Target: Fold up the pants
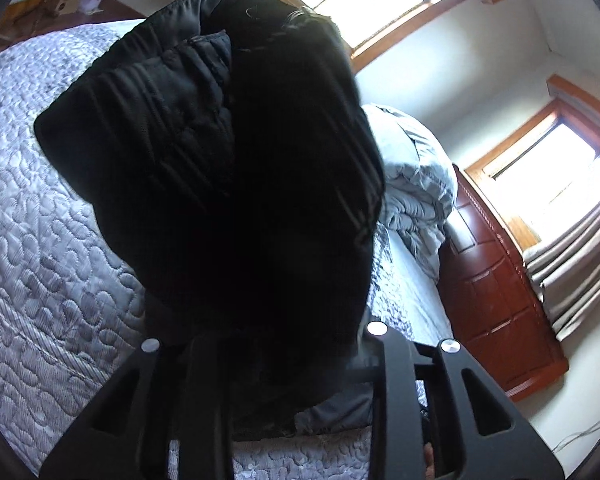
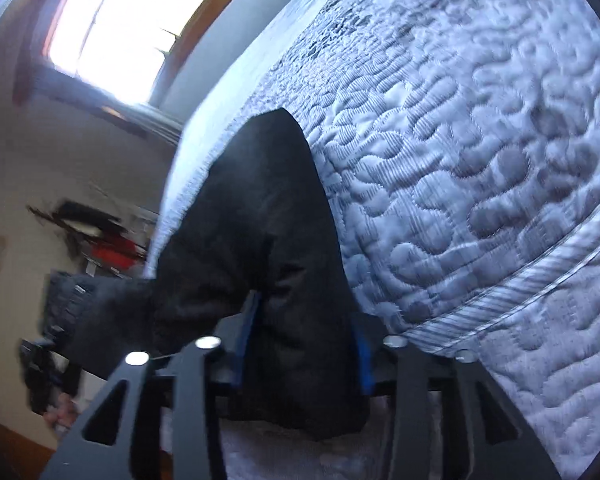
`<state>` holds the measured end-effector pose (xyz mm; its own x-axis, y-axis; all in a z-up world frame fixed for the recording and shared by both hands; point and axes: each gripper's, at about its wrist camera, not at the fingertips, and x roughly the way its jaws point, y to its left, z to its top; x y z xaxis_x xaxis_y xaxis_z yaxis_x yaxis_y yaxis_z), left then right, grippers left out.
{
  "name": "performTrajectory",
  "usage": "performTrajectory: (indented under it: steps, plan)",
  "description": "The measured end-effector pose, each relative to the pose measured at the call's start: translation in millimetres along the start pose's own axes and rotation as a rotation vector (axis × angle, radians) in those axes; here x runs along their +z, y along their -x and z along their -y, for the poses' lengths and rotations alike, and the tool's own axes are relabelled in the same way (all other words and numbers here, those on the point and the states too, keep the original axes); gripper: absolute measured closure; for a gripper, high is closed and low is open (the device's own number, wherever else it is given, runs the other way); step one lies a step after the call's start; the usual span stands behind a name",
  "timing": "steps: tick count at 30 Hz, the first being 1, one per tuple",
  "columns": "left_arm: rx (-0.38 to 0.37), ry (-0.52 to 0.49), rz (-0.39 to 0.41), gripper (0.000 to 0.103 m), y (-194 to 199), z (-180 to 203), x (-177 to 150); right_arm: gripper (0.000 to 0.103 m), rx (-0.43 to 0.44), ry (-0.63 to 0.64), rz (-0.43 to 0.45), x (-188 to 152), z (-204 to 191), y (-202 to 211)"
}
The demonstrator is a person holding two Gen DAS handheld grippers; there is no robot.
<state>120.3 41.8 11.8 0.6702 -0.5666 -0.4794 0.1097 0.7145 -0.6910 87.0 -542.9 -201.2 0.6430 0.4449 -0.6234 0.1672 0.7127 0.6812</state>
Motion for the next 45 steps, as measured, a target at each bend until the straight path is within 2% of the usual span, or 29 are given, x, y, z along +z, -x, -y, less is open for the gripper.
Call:
performTrajectory:
  steps: [2, 4, 9, 15, 23, 25, 27, 29, 32, 37, 40, 42, 45]
  plan:
    - [0.005, -0.028, -0.014, 0.076, -5.4, 6.6, -2.4, 0.045, -0.009, 0.019, 0.02, -0.3, -6.1, 3.9]
    - [0.001, -0.047, -0.035, 0.075, -12.1, 13.6, -6.3, 0.04, -0.003, 0.001, 0.046, 1.5, -6.6, 8.6]
    - [-0.013, -0.076, -0.095, 0.073, -28.8, 27.6, -18.9, 0.04, 0.023, -0.07, 0.138, 6.0, 9.6, 30.6]
    - [0.008, -0.127, -0.183, 0.07, -53.8, 40.4, -42.7, 0.04, 0.005, -0.052, 0.145, 7.2, 8.9, 35.7]
    - [0.086, -0.245, -0.303, 0.067, -90.7, 58.8, -72.1, 0.04, -0.009, -0.031, 0.149, 8.9, 6.2, 29.5]
    - [0.104, -0.263, -0.323, 0.056, -86.9, 48.9, -73.9, 0.037, -0.006, -0.037, 0.157, 8.7, 8.0, 30.8]
    - [0.093, -0.269, -0.349, 0.038, -86.9, 54.6, -76.8, 0.036, -0.006, -0.043, 0.16, 8.5, 9.8, 31.3]
    - [0.101, -0.3, -0.354, 0.028, -85.7, 60.8, -83.1, 0.036, -0.005, -0.045, 0.156, 8.4, 10.1, 30.5]
    - [0.09, -0.328, -0.36, 0.026, -80.5, 65.6, -88.8, 0.036, -0.006, -0.037, 0.158, 6.6, 9.0, 33.0]
    - [0.093, -0.28, -0.359, 0.025, -79.3, 57.6, -91.9, 0.035, 0.007, -0.037, 0.177, 6.6, 8.0, 34.7]
    - [0.124, -0.274, -0.328, 0.024, -74.8, 42.0, -78.1, 0.035, 0.028, -0.031, 0.219, 6.1, 5.5, 43.8]
    - [0.16, -0.291, -0.301, 0.019, -64.9, 33.2, -76.2, 0.035, 0.057, -0.009, 0.254, 5.0, -1.6, 53.0]
    - [0.233, -0.325, -0.232, 0.012, -50.5, 30.0, -68.0, 0.019, 0.103, 0.049, 0.242, 3.7, -26.9, 56.8]
